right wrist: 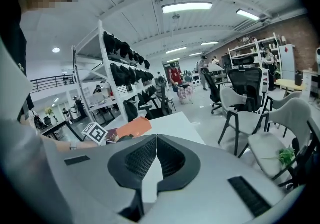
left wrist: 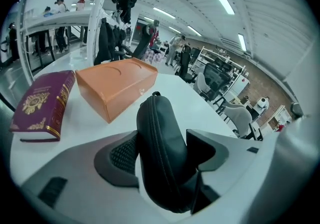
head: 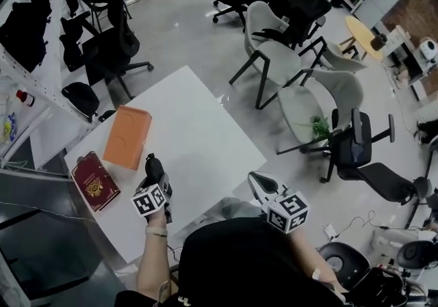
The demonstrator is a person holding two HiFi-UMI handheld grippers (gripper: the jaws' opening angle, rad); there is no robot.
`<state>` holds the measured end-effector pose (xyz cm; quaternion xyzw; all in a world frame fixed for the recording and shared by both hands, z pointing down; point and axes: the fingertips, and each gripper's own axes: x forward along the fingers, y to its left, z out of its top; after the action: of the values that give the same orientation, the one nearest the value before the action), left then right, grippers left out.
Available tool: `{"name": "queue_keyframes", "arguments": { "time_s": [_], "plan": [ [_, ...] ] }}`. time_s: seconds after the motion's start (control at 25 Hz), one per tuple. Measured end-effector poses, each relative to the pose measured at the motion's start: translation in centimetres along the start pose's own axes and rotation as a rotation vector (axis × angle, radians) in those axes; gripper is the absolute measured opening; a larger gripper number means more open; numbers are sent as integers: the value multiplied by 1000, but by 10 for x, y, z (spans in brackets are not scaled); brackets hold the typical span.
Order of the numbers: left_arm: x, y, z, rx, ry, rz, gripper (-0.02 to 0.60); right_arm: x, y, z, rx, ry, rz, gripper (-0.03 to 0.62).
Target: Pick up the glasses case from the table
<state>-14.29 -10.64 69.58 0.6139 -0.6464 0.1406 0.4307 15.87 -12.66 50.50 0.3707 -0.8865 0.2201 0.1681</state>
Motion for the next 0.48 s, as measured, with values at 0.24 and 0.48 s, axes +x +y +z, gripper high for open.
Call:
{"name": "queue_keyframes", "arguments": {
  "time_s": [0.24,0.48],
  "plan": [
    [-39,-8,17,16,-86,-20,308,24,21,9,-23,-7,96,28],
    [-90,-15,36,73,-169,5,307,48,53,23,-70,-5,214,28]
  ]
}}
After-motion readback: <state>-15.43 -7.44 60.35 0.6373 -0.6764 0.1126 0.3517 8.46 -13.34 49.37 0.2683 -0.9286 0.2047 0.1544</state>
